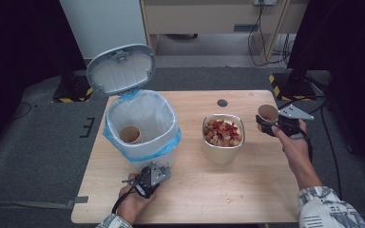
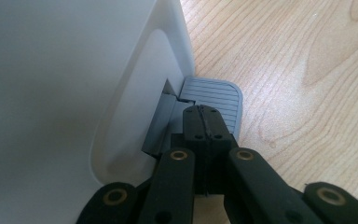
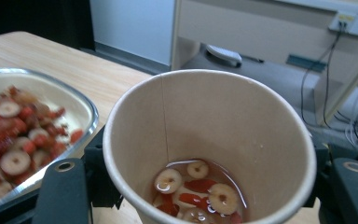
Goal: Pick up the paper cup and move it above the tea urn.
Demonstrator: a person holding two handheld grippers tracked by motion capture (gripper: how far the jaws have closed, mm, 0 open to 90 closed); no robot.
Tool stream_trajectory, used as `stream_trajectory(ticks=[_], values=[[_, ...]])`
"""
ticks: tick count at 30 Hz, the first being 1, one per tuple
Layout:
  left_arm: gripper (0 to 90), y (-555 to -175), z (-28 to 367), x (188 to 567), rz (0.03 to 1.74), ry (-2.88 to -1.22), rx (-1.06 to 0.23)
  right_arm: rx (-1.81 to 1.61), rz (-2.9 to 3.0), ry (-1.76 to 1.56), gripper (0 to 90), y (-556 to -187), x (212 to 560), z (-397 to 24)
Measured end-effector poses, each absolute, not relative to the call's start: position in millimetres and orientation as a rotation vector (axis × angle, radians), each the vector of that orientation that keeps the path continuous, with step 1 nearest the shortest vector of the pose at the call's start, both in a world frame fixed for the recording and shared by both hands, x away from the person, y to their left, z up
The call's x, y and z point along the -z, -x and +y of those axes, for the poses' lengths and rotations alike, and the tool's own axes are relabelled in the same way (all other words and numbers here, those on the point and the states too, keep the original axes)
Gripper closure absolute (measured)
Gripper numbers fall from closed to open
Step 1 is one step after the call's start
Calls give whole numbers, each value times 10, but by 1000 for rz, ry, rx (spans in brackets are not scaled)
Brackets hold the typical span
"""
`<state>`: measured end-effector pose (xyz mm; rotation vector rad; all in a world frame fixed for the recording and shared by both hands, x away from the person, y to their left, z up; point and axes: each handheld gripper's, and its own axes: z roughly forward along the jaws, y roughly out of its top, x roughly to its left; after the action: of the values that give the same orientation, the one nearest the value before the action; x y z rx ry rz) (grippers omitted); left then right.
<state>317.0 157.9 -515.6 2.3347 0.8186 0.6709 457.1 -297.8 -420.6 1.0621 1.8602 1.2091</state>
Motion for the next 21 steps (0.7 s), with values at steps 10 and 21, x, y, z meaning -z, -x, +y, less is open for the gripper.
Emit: stream_trajectory(ticks=[10, 21], values=[[898, -3200, 1625, 5157, 846, -2302, -617, -1171, 1902, -971, 311, -4784, 4017, -2936], [898, -3185, 1611, 5163, 841, -2303, -637, -1189, 1870, -864, 314, -4860, 3748, -2891]])
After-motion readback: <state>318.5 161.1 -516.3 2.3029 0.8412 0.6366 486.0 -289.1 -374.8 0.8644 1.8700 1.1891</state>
